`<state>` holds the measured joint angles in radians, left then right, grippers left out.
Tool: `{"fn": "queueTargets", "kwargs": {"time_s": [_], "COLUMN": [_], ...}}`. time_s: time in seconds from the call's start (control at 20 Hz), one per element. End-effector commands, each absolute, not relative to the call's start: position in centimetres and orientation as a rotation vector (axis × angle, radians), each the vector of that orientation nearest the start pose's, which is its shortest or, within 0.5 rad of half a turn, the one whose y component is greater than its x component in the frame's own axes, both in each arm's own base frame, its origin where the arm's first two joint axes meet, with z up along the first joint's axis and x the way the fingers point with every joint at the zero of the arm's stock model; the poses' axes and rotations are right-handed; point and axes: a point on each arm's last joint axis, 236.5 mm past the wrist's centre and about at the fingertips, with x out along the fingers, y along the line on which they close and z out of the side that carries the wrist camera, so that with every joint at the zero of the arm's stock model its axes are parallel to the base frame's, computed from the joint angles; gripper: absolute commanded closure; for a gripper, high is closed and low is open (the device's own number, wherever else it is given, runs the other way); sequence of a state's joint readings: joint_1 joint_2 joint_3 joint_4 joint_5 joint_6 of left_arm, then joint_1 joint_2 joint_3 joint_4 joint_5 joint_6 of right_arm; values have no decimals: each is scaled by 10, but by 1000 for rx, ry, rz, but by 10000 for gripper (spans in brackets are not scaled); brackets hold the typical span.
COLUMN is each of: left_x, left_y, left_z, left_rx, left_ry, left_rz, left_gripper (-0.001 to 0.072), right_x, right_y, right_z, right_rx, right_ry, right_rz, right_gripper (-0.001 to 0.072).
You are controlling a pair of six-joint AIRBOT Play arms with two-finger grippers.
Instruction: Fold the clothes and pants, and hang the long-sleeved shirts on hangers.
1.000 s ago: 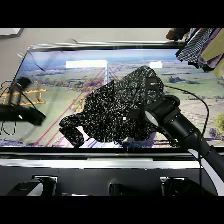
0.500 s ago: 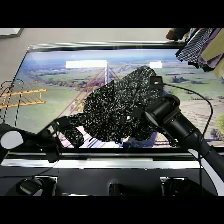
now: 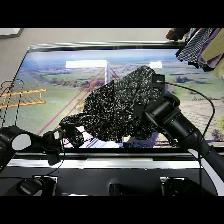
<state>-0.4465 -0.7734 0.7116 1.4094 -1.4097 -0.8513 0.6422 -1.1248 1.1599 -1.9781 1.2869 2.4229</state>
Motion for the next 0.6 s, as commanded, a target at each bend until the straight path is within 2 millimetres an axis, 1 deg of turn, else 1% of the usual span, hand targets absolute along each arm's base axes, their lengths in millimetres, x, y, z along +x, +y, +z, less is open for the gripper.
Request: {"fn": "queueTargets", "kwargs": {"time_s": [0.0,0.15,0.3,0.4,0.45,0.55], "left_x": [179,186,197,198,197,195], "left_y": [-124,-121,-119,-117,-118,-122], "left_z": [-10,-15,-13,-13,-13,-17], "left_rx": [780,802,787,801,820,807], "left_ry": [1246,1248,1222,1217,1206,1218], "left_rz": [-990,-970,-939,-953,-977,-999], "left_gripper": [693,692,693,693,693,693], "right_x": [331,325,321,320,320,320], "right_y": [140,141,143,146,147,150], "right_z": [73,70,67,66,66,66], "right_rx": [47,47,56,66,70,78], "right_ry": [1069,1097,1115,1124,1125,1126], "right_rz": [-157,-152,-146,-139,-135,-126], "right_gripper": [678,678,678,678,678,678]}}
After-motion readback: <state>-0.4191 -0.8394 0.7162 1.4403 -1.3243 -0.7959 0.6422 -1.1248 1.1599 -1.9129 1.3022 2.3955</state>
